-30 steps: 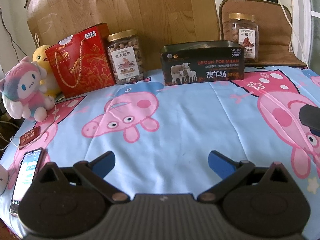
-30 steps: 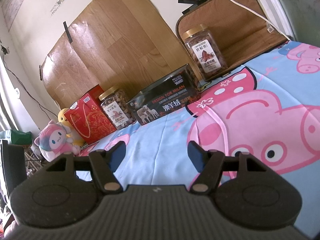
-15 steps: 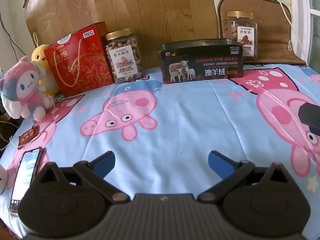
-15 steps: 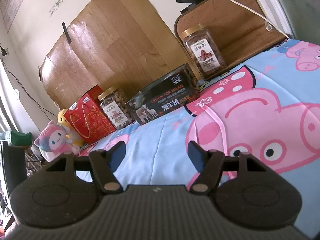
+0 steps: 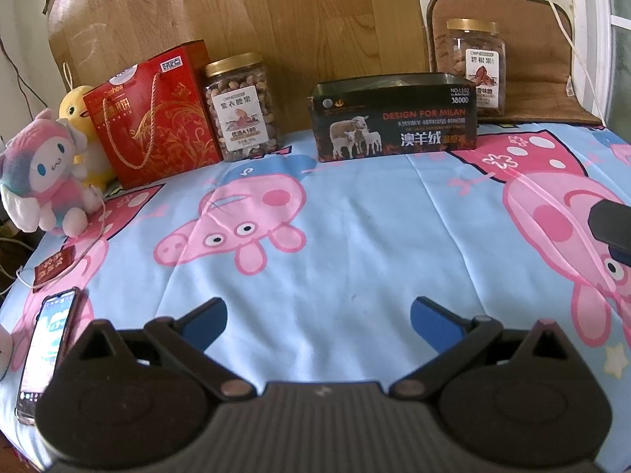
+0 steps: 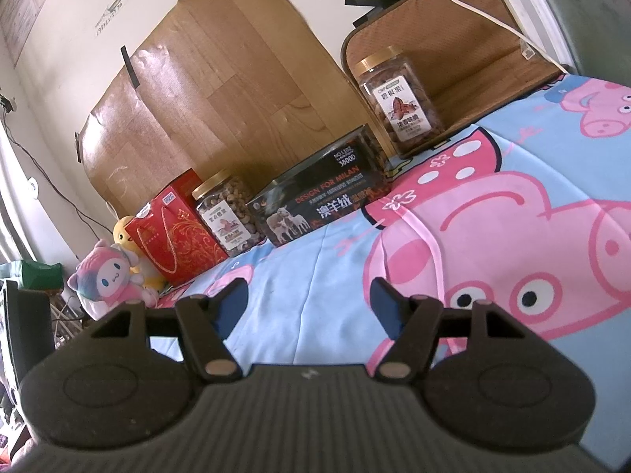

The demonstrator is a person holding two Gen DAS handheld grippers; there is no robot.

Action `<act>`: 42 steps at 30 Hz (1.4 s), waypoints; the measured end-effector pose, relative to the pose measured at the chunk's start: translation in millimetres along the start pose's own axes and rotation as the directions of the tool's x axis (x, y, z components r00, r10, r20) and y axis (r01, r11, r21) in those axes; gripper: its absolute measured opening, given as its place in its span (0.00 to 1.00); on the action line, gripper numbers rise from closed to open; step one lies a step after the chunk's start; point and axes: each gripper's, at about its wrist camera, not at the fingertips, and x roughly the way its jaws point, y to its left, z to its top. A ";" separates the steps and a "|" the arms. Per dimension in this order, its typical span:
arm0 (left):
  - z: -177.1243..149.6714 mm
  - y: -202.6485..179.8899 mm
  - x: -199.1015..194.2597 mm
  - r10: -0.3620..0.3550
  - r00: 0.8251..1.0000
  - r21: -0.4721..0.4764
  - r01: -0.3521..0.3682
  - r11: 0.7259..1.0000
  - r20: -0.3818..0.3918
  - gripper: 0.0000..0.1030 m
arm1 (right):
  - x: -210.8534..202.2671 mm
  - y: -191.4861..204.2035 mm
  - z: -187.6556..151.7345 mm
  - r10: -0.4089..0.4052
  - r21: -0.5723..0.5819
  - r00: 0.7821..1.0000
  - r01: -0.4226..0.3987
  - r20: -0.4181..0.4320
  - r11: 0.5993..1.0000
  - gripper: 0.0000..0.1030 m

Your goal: Organize snacks

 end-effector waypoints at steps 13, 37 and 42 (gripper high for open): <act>11.2 -0.5 -1.7 -0.063 0.998 -0.002 0.063 0.998 0.014 1.00 | -1.1 -2.4 2.7 -0.015 -0.004 1.000 0.015 0.002 1.000 0.70; 48.7 12.5 -13.7 -0.098 0.985 -0.051 0.106 0.993 0.144 1.00 | 1.4 -1.5 29.4 -0.067 -0.113 0.997 0.072 0.042 0.991 0.73; 55.5 12.4 -1.5 -0.070 0.991 -0.044 0.076 0.996 0.117 1.00 | 2.2 -3.2 32.2 -0.085 -0.106 0.995 0.090 0.057 0.990 0.74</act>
